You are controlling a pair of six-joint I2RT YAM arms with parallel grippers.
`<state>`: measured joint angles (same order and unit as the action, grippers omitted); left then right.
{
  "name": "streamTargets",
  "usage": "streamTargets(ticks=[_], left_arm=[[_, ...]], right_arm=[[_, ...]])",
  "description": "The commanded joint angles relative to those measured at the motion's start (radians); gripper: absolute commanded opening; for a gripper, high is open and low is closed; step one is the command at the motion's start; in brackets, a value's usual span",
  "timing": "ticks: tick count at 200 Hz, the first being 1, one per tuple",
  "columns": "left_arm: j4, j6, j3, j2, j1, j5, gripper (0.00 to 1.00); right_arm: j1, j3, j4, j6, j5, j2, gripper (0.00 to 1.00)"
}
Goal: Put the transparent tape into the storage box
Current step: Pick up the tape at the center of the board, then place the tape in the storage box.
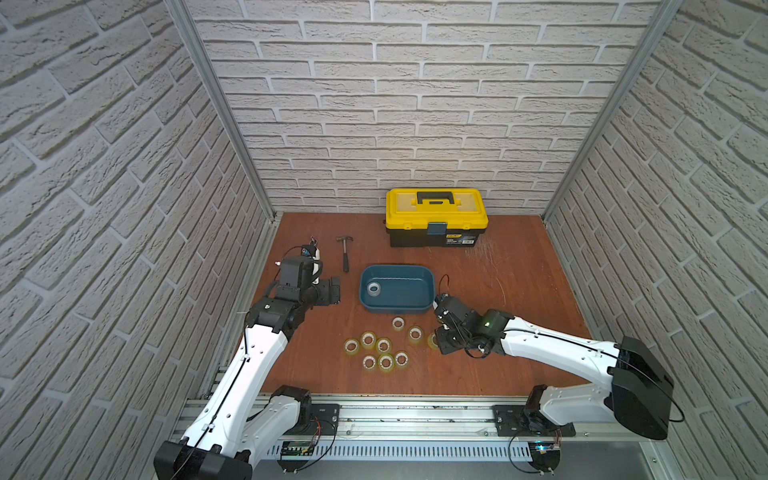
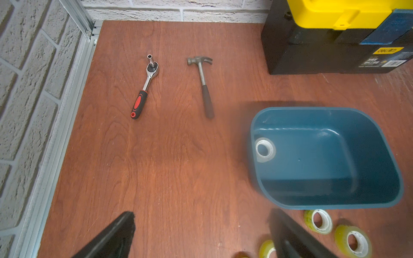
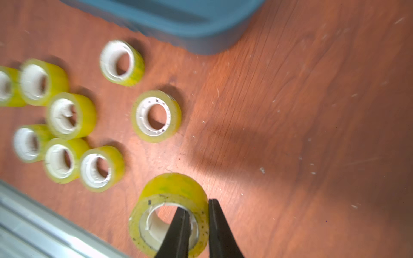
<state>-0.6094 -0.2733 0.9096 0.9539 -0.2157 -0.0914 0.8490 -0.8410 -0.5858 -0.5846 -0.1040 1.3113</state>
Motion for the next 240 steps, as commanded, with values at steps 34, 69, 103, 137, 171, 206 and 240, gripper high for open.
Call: streamTargets(ticks=[34,69,103,137,171,206,240], left_arm=[[0.062,0.069,0.104,0.095,0.009,0.006,0.98],[0.094,0.010,0.075,0.110,0.067,0.086,0.98],[0.078,0.006,0.080,0.123,0.114,0.101,0.98],[0.078,0.006,0.075,0.127,0.113,0.130,0.98],[0.074,0.009,0.079,0.133,0.110,0.138,0.98],[0.074,0.011,0.078,0.126,0.110,0.140,0.98],[0.077,0.010,0.075,0.118,0.110,0.151,0.98]], right_arm=[[0.001,-0.273,-0.097,0.084,-0.080,0.029,0.03],[-0.026,-0.458,-0.093,0.130,-0.043,0.204,0.02],[-0.066,-0.608,-0.071,0.130,0.017,0.399,0.02],[-0.103,-0.738,-0.058,0.116,0.043,0.578,0.02],[-0.132,-0.853,-0.076,0.108,0.015,0.735,0.03],[-0.141,-0.929,-0.094,0.105,-0.028,0.834,0.03],[-0.142,-0.970,-0.084,0.088,-0.032,0.904,0.03]])
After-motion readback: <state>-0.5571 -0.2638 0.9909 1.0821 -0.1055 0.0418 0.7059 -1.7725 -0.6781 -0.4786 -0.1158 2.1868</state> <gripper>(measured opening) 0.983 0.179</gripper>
